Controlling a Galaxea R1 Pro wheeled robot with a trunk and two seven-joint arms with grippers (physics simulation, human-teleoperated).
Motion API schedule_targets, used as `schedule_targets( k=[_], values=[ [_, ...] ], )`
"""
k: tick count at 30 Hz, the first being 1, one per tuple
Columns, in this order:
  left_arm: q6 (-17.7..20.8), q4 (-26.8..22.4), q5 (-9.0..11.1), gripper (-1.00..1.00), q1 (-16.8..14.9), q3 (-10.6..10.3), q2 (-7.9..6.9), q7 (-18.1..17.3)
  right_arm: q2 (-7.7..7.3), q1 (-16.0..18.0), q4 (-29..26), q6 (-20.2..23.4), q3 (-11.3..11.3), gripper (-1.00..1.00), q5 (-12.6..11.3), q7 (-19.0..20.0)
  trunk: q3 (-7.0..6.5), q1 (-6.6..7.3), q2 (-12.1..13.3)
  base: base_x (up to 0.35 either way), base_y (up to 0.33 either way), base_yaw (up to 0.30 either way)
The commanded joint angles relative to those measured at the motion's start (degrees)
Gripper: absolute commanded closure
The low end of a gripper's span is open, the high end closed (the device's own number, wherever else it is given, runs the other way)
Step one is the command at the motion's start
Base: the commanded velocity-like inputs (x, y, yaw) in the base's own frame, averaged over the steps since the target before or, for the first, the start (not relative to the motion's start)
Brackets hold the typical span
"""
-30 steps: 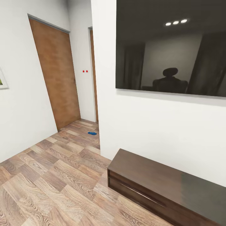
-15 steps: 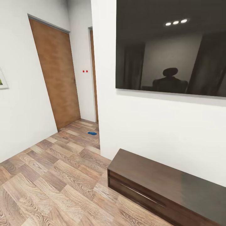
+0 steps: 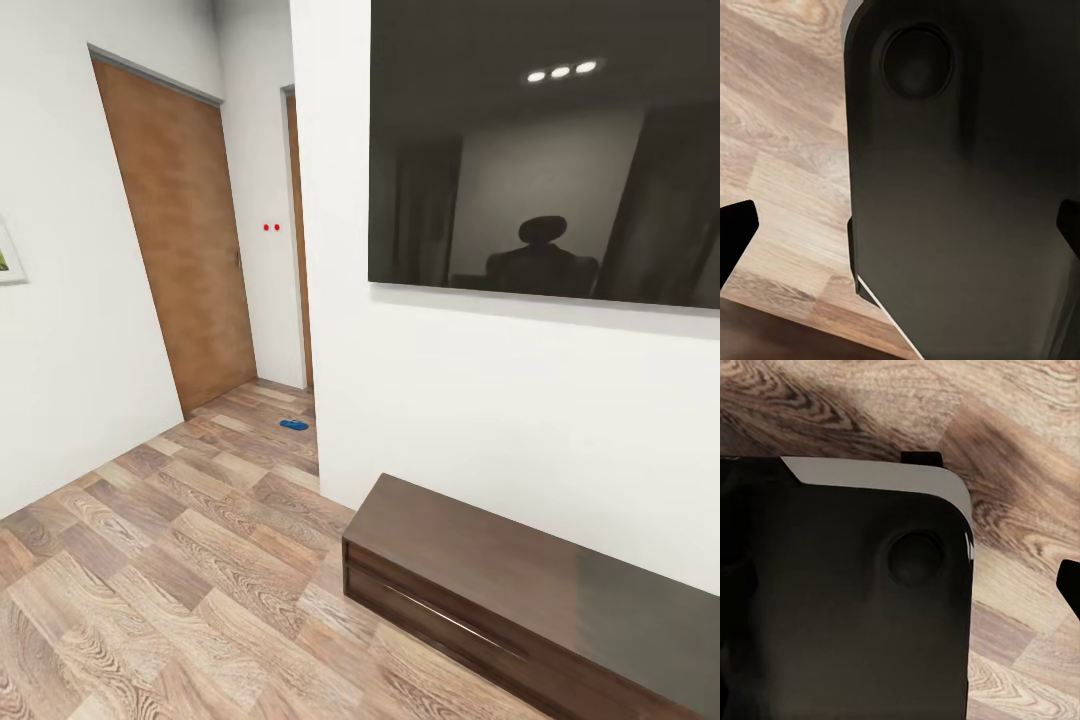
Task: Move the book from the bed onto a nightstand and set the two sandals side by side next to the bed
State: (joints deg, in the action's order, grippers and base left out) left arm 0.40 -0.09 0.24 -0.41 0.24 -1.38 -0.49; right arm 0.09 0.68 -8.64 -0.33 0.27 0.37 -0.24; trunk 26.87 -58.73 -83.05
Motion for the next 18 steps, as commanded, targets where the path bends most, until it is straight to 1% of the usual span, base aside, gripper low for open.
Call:
schedule_targets(
  k=[1, 10, 18],
  values=[
    [0.04, -0.01, 0.03, -1.0, -0.03, 0.02, -0.01, -0.05, 0.0, 0.02, 0.0, -0.04, 0.02, -1.0, 0.04, -0.03, 0.06, 0.0, -0.03, 0.0, 0.0, 0.0],
    [-0.15, -0.05, -0.01, -1.0, -0.03, -0.03, -0.02, -0.08, 0.03, 0.02, 0.02, -0.02, 0.2, -1.0, 0.15, -0.02, 0.06, 0.0, -0.03, 0.0, 0.0, 0.0],
    [-1.98, -0.08, -0.13, -1.0, -0.03, -0.15, -0.02, -0.12, 0.08, 0.02, 0.08, -0.04, 0.4, -1.0, 0.37, 0.03, 0.06, 0.0, -0.03, 0.0, 0.0, 0.0]
  ],
)
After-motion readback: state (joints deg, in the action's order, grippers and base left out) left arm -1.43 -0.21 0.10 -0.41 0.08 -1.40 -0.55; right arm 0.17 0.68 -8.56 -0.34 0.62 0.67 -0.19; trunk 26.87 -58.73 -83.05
